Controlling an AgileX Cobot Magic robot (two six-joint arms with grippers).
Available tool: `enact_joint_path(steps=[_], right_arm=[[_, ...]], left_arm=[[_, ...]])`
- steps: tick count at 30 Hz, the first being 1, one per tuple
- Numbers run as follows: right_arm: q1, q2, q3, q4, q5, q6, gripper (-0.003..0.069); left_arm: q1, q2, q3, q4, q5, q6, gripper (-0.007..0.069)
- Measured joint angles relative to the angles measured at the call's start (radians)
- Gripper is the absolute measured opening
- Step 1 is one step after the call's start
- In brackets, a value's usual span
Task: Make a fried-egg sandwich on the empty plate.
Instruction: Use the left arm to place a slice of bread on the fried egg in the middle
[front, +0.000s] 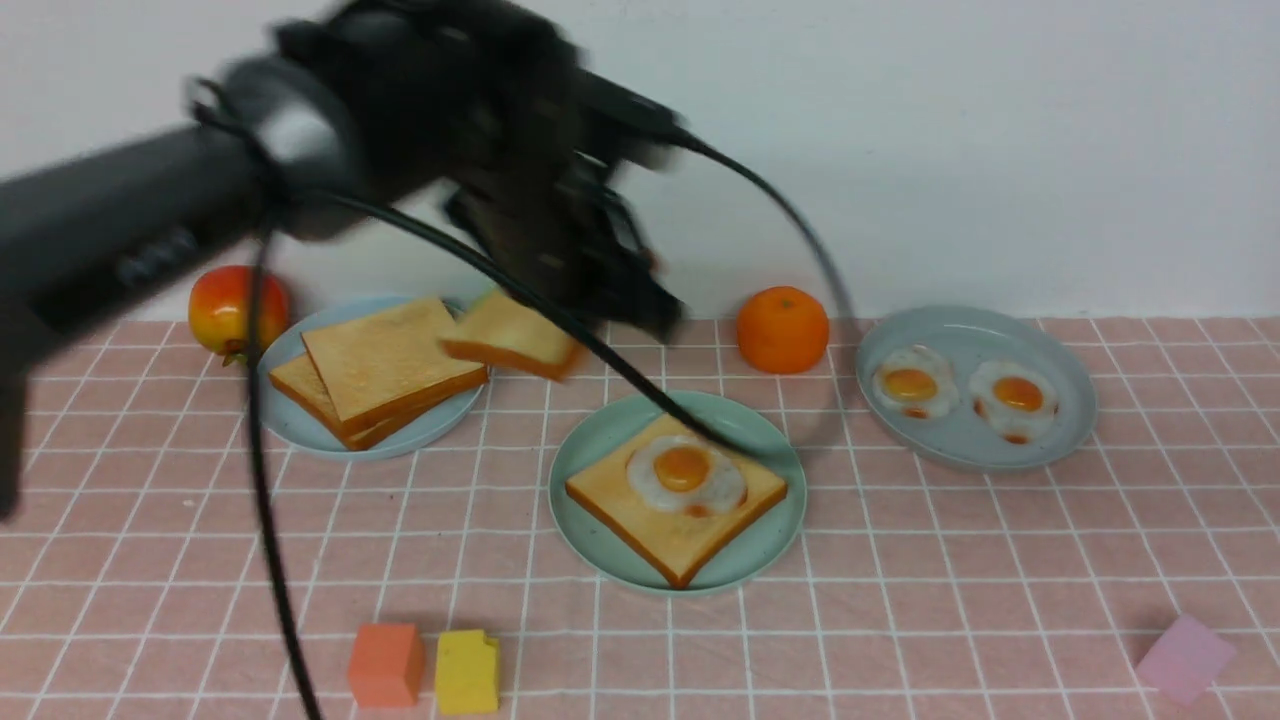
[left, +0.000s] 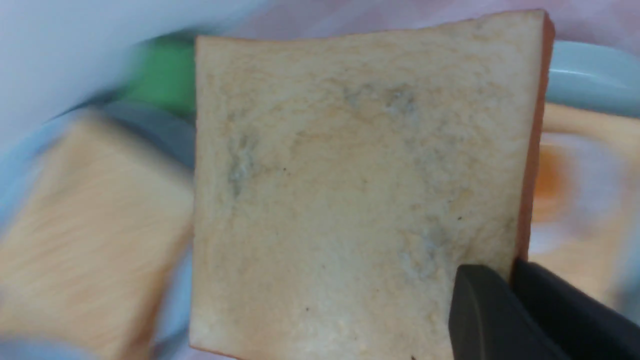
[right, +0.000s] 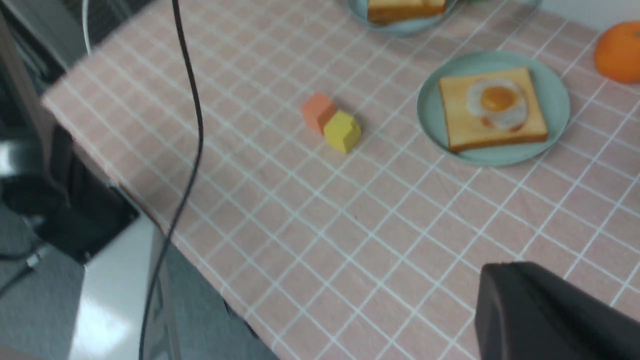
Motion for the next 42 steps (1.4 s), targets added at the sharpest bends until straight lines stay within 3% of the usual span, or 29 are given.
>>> enact_joint_path(steps=[4, 8, 24, 42], right_arm=[[0.0, -0.058, 0.0, -0.004, 0.0, 0.012, 0.0025], [0.0, -0.094, 0.022, -0.004, 0.0, 0.03, 0.0025], [0.0, -0.102, 0.098, -0.006, 0.0, 0.036, 0.0027], [0.0, -0.102, 0.098, -0.006, 0.0, 0.036, 0.0032]], left_arm=[[-0.128, 0.052, 0.002, 0.013, -0.001, 0.013, 0.0041], [-0.174, 0.103, 0.002, 0.081, -0.004, 0.012, 0.0041], [-0.177, 0.215, 0.002, 0.172, -0.034, -0.075, 0.0039], [-0.177, 0.218, 0.002, 0.136, -0.023, -0.084, 0.0059]])
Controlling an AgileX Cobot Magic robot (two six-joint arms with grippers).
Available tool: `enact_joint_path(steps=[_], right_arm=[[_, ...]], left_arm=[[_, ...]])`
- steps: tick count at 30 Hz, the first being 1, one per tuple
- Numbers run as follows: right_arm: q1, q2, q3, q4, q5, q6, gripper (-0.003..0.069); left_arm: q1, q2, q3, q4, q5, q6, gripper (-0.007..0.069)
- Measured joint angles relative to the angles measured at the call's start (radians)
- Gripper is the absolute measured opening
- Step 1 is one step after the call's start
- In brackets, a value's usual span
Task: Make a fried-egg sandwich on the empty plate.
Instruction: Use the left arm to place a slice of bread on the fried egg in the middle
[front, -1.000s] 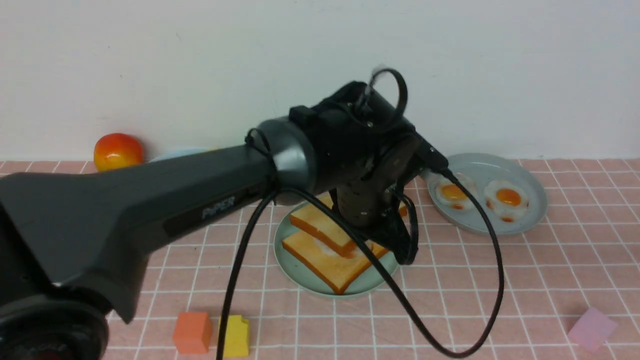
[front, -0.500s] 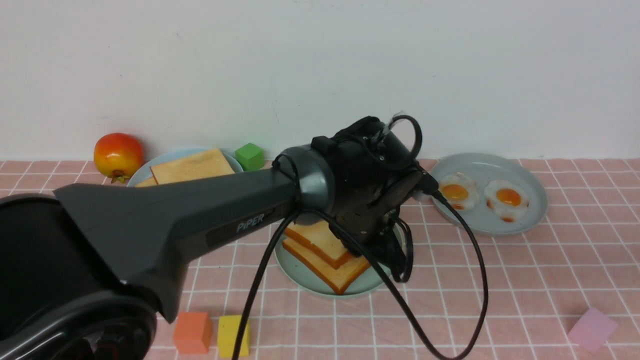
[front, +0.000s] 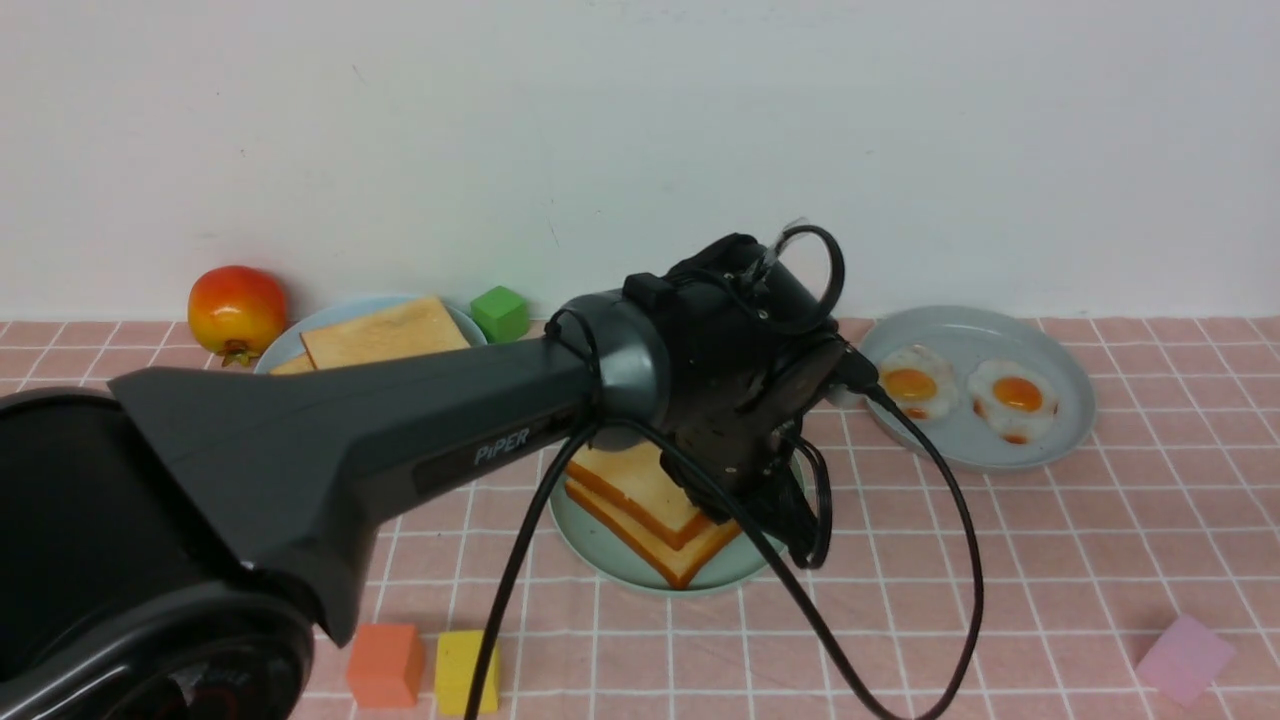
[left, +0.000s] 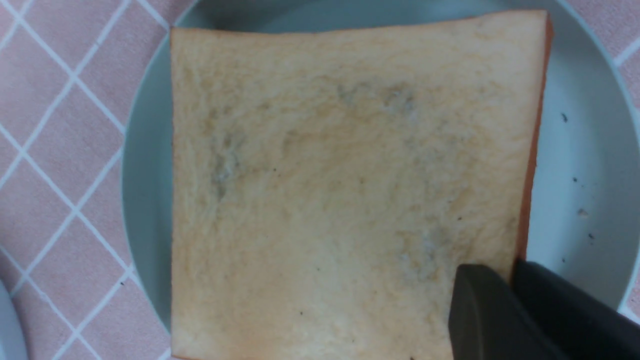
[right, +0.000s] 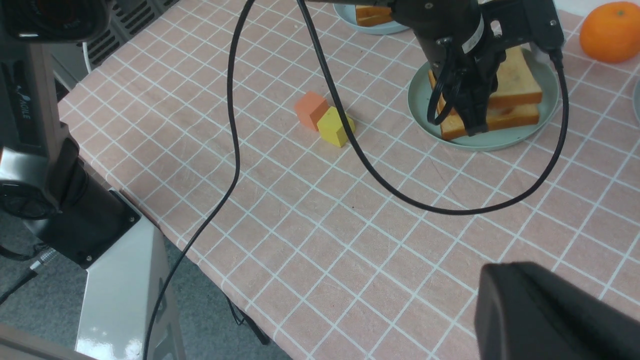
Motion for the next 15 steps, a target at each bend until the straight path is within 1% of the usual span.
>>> enact_joint_path(steps=[6, 8, 12, 15], right_arm=[[0.0, 0.0, 0.0, 0.0, 0.0, 0.0, 0.0032], [0.0, 0.0, 0.0, 0.008, 0.0, 0.0, 0.0032], [0.0, 0.0, 0.0, 0.016, 0.0, 0.0, 0.0032], [0.0, 0.0, 0.0, 0.022, 0.0, 0.0, 0.0032]], left_arm=[[0.0, 0.0, 0.0, 0.0, 0.012, 0.0, 0.0141], [0.0, 0.0, 0.0, -0.002, 0.015, 0.0, 0.0188], [0.0, 0.0, 0.0, -0.002, 0.015, 0.0, 0.0255], [0.0, 0.0, 0.0, -0.004, 0.015, 0.0, 0.0282]])
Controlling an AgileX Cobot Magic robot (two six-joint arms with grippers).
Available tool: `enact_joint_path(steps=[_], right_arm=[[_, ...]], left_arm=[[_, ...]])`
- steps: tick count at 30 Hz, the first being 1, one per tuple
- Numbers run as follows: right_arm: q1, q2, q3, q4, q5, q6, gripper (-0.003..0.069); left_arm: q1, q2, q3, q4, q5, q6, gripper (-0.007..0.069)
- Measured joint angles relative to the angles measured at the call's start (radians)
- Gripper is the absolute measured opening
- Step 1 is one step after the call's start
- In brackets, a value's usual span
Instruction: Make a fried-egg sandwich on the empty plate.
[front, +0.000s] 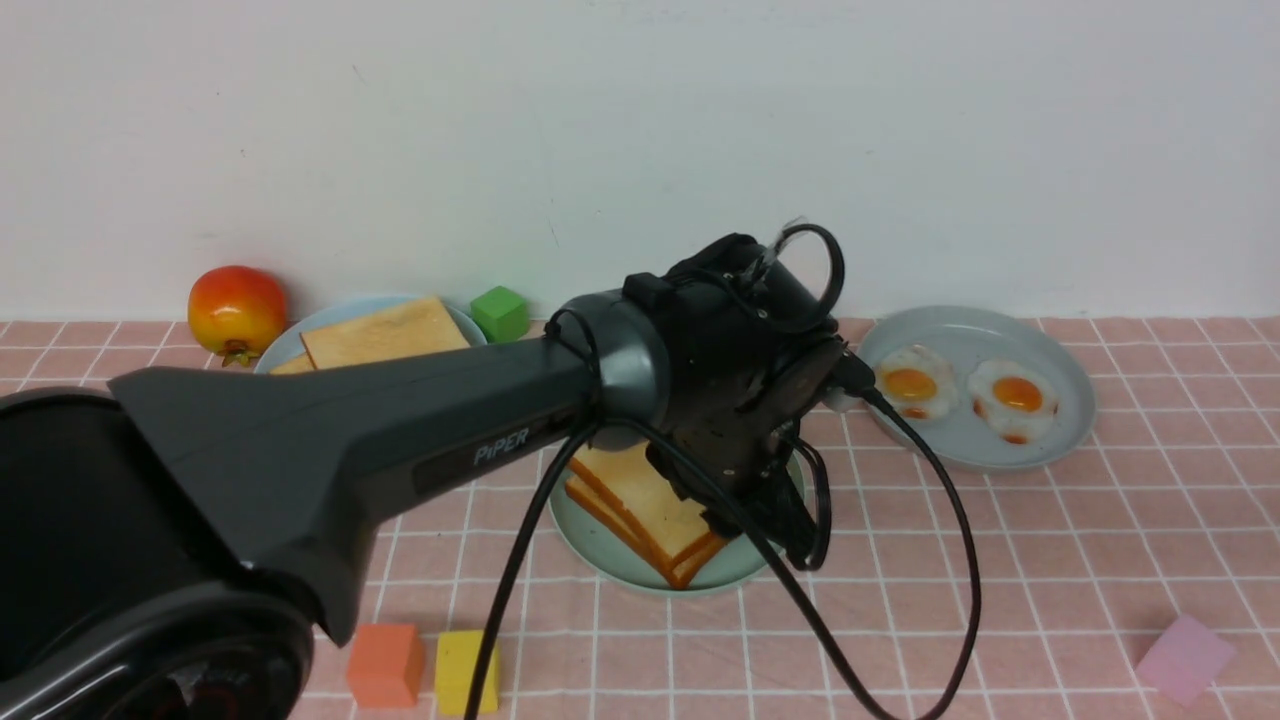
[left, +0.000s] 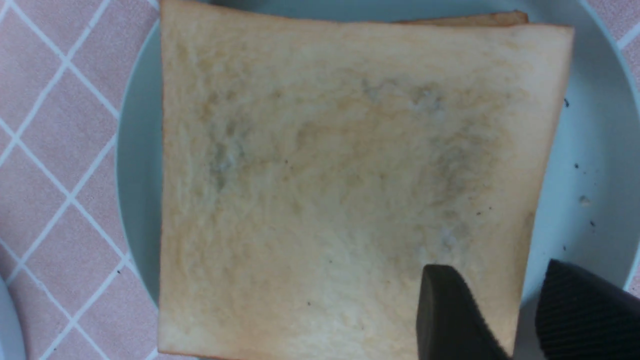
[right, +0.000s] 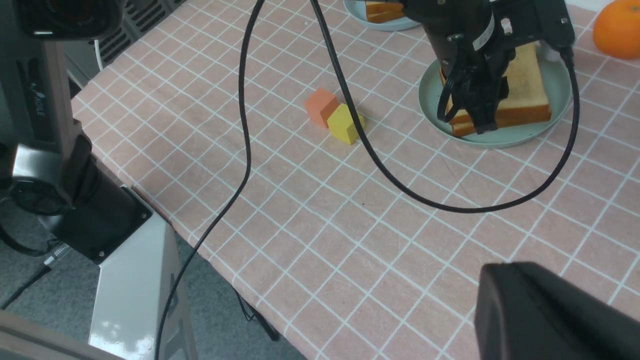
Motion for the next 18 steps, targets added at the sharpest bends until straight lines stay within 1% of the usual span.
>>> enact_joint_path(steps=[5, 7, 8, 11, 13, 14, 15, 16, 18], right_arm=[[0.0, 0.0, 0.0, 0.0, 0.0, 0.0, 0.0032], [0.0, 0.0, 0.0, 0.0, 0.0, 0.0, 0.0032], [0.0, 0.0, 0.0, -0.005, 0.0, 0.0, 0.0032], [0.0, 0.0, 0.0, 0.0, 0.0, 0.0, 0.0032], [0.0, 0.0, 0.0, 0.003, 0.0, 0.0, 0.0032], [0.0, 0.0, 0.0, 0.003, 0.0, 0.0, 0.0032], [0.0, 0.0, 0.0, 0.003, 0.0, 0.0, 0.0032], [0.0, 0.0, 0.0, 0.003, 0.0, 0.0, 0.0032], [0.0, 0.0, 0.0, 0.003, 0.0, 0.0, 0.0032]], left_arm=[[-0.002, -0.032, 0.0, -0.019, 0.01, -0.006, 0.029], [-0.012, -0.108, 0.0, -0.048, 0.026, -0.024, 0.0269], [-0.018, -0.143, 0.0, -0.057, 0.031, -0.035, 0.0252], [-0.045, -0.305, 0.008, -0.085, 0.036, -0.065, 0.016], [-0.057, -0.473, 0.052, -0.113, -0.014, -0.076, 0.0069], [-0.06, -0.523, 0.074, -0.122, -0.036, -0.076, 0.0045], [-0.061, -0.628, 0.13, -0.141, -0.083, -0.077, 0.0001], [-0.061, -0.717, 0.187, -0.155, -0.125, -0.078, -0.0013], [-0.061, -0.882, 0.315, -0.179, -0.203, -0.079, -0.0013]])
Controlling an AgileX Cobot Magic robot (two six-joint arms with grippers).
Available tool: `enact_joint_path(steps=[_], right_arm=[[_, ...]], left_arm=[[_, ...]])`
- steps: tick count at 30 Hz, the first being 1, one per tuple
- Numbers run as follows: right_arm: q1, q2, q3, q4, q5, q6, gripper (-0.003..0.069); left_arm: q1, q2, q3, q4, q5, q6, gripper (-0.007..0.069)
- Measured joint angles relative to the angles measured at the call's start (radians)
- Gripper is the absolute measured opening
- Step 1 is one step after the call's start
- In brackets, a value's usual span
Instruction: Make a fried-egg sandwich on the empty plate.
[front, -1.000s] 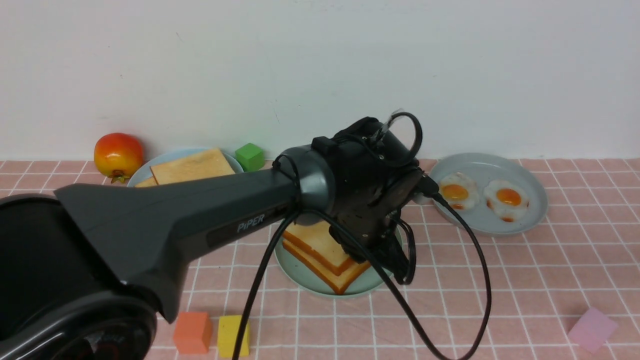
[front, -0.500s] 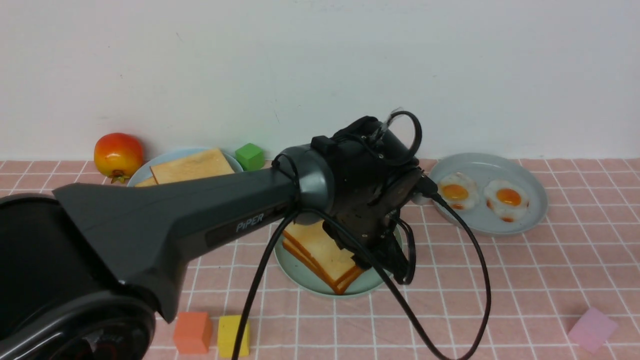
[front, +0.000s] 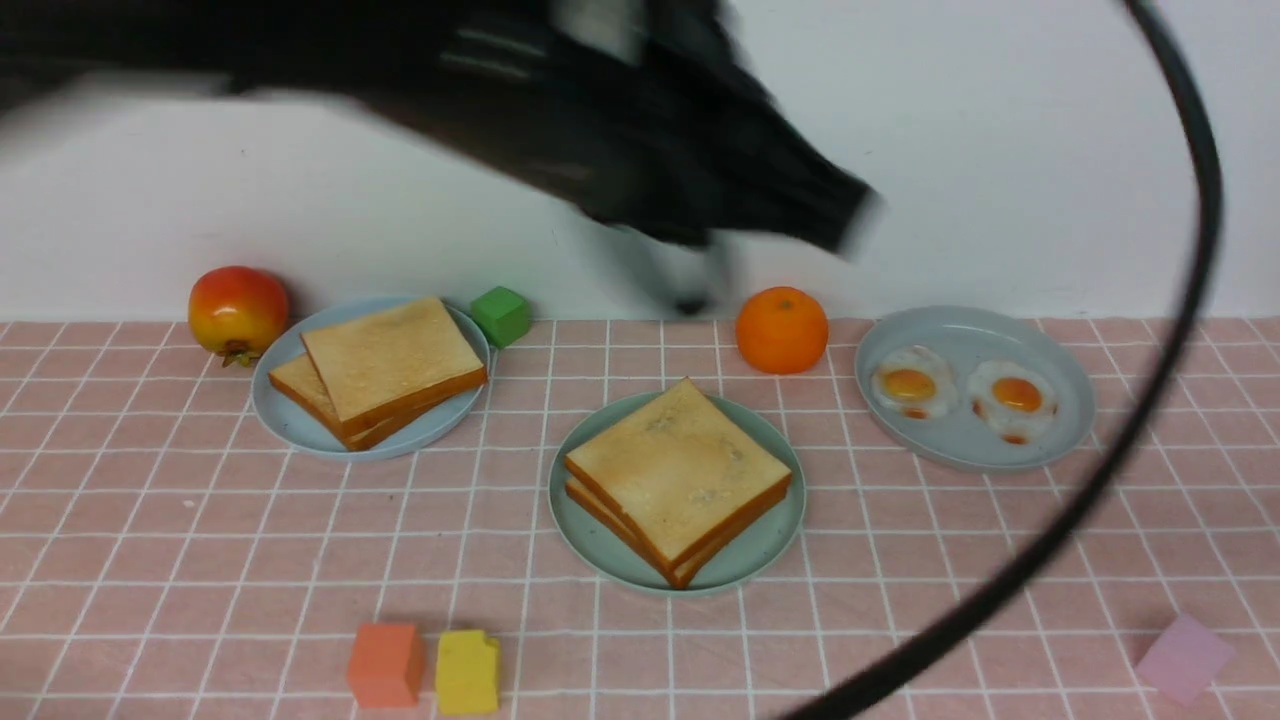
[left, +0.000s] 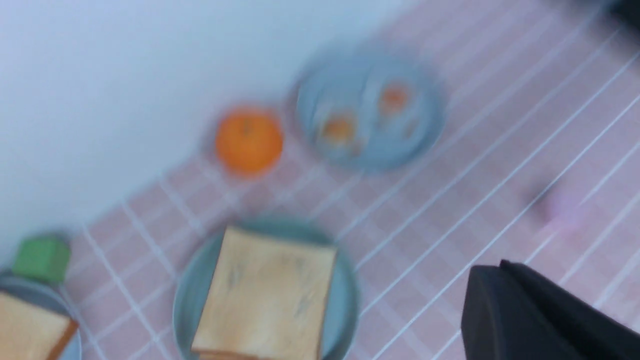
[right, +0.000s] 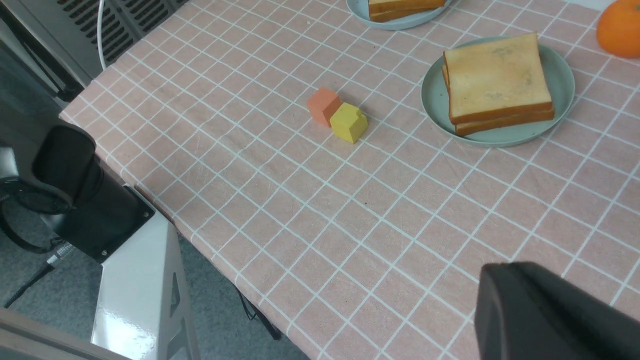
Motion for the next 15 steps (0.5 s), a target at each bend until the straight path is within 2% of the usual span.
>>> enact_joint_path(steps=[9, 15], right_arm=[[0.0, 0.0, 0.0, 0.0, 0.0, 0.0, 0.0032], [0.0, 0.0, 0.024, 0.002, 0.0, 0.001, 0.0]], left_arm=[[0.0, -0.642, 0.763, -0.096, -0.491, -0.003, -0.0013], [0.0, -0.844, 1.039, -0.104, -0.669, -0.003, -0.0013]])
